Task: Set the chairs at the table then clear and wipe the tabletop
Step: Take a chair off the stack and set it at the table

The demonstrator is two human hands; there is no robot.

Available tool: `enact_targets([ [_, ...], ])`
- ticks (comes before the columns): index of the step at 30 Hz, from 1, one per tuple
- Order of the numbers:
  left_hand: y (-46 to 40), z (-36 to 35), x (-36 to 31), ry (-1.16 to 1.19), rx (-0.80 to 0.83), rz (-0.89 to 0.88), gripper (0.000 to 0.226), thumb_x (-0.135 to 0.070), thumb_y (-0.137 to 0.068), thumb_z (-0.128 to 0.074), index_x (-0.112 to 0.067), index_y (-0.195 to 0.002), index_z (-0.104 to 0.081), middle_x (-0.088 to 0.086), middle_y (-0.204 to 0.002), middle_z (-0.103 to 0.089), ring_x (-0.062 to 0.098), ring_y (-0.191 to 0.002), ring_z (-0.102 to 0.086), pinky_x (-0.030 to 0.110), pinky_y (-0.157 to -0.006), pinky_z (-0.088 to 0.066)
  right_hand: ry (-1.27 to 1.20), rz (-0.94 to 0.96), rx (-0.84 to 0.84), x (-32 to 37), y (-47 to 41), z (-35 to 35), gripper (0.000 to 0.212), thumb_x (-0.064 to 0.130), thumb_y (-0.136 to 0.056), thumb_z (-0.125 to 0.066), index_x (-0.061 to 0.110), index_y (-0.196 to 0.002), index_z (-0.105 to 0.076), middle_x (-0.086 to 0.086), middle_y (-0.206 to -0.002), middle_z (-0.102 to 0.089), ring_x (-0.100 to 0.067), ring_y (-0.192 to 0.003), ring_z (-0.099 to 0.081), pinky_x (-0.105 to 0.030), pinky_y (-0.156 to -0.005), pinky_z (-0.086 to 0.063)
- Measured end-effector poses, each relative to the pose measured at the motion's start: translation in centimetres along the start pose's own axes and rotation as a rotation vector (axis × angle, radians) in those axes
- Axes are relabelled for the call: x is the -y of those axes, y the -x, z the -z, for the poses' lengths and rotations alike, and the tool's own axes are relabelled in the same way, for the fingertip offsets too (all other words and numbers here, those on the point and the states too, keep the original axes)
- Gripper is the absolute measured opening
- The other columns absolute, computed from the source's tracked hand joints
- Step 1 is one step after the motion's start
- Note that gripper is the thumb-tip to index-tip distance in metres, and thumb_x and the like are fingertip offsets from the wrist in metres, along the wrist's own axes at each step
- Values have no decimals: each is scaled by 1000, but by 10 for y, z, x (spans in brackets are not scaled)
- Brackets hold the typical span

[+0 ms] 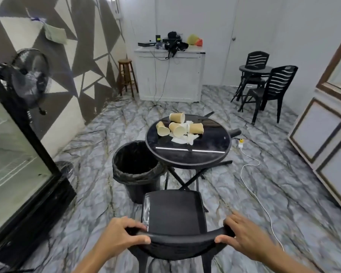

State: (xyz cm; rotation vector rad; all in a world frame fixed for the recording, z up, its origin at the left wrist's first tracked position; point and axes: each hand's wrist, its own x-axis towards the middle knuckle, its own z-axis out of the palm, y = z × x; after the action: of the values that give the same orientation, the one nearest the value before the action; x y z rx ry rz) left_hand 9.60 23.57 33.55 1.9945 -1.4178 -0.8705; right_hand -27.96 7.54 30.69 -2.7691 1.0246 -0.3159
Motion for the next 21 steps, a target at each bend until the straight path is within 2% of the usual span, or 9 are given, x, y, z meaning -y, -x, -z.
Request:
enact_targets([
  [2, -16, -1, -4, 10, 1, -28, 51, -86, -39, -75, -56, -79, -76, -15, -83, -75, -2, -83, -66, 17, -76, -51, -7, -67, 2, -1, 1, 3, 68, 86, -85, -33, 20, -87, -51, 16, -82, -38, -3, -81, -30, -11, -62, -30],
  [5, -39, -2, -11, 14, 27, -68, 49, -87, -38, -73, -58, -76, -74, -29, -87, -73, -8, -88, -65, 8, -74, -47, -46, -165, 69, -3, 1, 5, 72, 90, -80, -22, 22, -86, -45, 20, -82, -35, -5, -85, -35, -12, -71, -33],
  [6, -45, -2, -11, 13, 29, -73, 50, -87, -37, -73, -57, -77, -75, -28, -87, -74, -9, -90, -64, 6, -75, -47, -55, -192, 69, -4, -1, 6, 72, 91, -79, -20, 23, -86, -44, 21, -82, -35, -5, -85, -35, -12, -71, -32],
  [9, -60, 0, -4, 18, 35, -69, 58, -81, -37, -79, -48, -85, -78, -17, -91, -77, -6, -93, -67, 7, -77, -47, -101, -250, 41, -3, -1, 5, 74, 93, -77, -24, 24, -87, -48, 19, -84, -40, -6, -85, -39, -16, -70, -34],
  [12, -71, 4, 0, 5, 71, -70, 54, -68, -45, -82, -35, -89, -79, -15, -93, -78, -5, -92, -67, 6, -76, -45, -152, -293, -8, -2, 1, 2, 75, 93, -76, -32, 23, -90, -54, 17, -86, -46, -6, -87, -44, -19, -72, -38],
  [15, -72, 5, 3, -30, 88, -65, 43, -62, -51, -85, -39, -87, -78, -13, -93, -77, -5, -92, -66, 9, -75, -44, -197, -303, -36, 2, 2, 0, 68, 90, -79, -39, 24, -91, -55, 20, -85, -45, -5, -86, -46, -20, -75, -39],
  [17, -70, 3, 8, -23, 54, -62, 42, -65, -49, -82, -43, -84, -76, -11, -90, -75, -3, -90, -66, 12, -75, -44, -197, -312, -28, 5, 2, 0, 68, 89, -79, -39, 26, -96, -57, 21, -86, -45, -3, -85, -46, -17, -73, -36],
  [21, -67, 2, 6, -106, 76, -114, 55, -78, -53, -66, -32, -83, -71, -15, -89, -71, -2, -91, -60, 19, -72, -43, -228, -329, -12, 9, 4, 4, 72, 89, -79, -40, 24, -104, -61, 20, -91, -49, 3, -89, -46, -13, -73, -34],
])
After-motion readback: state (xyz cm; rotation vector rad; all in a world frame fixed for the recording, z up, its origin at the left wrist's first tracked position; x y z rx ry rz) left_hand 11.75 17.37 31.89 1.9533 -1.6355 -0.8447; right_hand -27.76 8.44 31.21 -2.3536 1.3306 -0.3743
